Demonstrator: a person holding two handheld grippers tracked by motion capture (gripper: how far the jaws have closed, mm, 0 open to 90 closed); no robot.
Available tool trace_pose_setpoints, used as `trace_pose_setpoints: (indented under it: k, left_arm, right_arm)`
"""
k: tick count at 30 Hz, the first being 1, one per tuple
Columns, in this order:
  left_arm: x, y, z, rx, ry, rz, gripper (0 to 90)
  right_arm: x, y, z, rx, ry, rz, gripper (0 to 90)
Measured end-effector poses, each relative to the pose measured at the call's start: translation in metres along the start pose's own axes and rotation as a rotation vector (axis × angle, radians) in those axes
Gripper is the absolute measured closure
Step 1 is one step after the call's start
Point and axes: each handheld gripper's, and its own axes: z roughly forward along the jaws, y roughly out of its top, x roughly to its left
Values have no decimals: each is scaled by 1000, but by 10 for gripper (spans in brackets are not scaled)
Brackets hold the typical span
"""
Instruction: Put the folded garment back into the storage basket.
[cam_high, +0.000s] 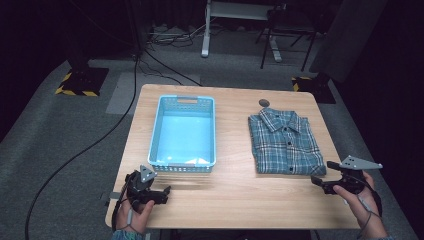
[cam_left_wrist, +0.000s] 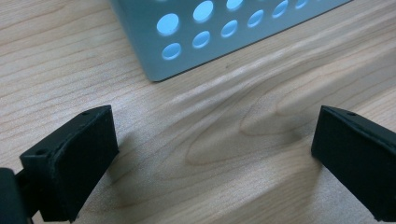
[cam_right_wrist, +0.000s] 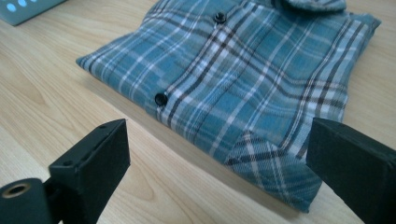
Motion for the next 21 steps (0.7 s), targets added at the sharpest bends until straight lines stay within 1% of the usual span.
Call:
trace_pose_setpoints:
  k: [2, 3, 4, 10, 15, 19, 21]
  left_arm:
    - [0, 0, 0, 0, 0, 0, 3]
    - [0, 0, 0, 0, 1, 0, 3]
    - [0, 0, 0, 0, 0, 0, 3]
    - [0, 0, 0, 0, 0, 0, 3]
    - [0, 0, 0, 0, 0, 0, 3]
    - [0, 0, 0, -1, 1, 0, 3]
    - [0, 0, 0, 1, 2, 1, 3]
  right_arm:
    - [0, 2, -1, 0, 1, 1, 61]
    - [-1, 6, -1, -6, 5, 1, 62]
    - [-1, 6, -1, -6, 5, 1, 62]
    - [0, 21, -4, -13, 2, -12, 61]
    - [0, 27, -4, -16, 0, -18, 61]
    - [-2, 33, -4, -34, 3, -9, 61]
    - [-2, 36, -3, -41, -6, -14, 61]
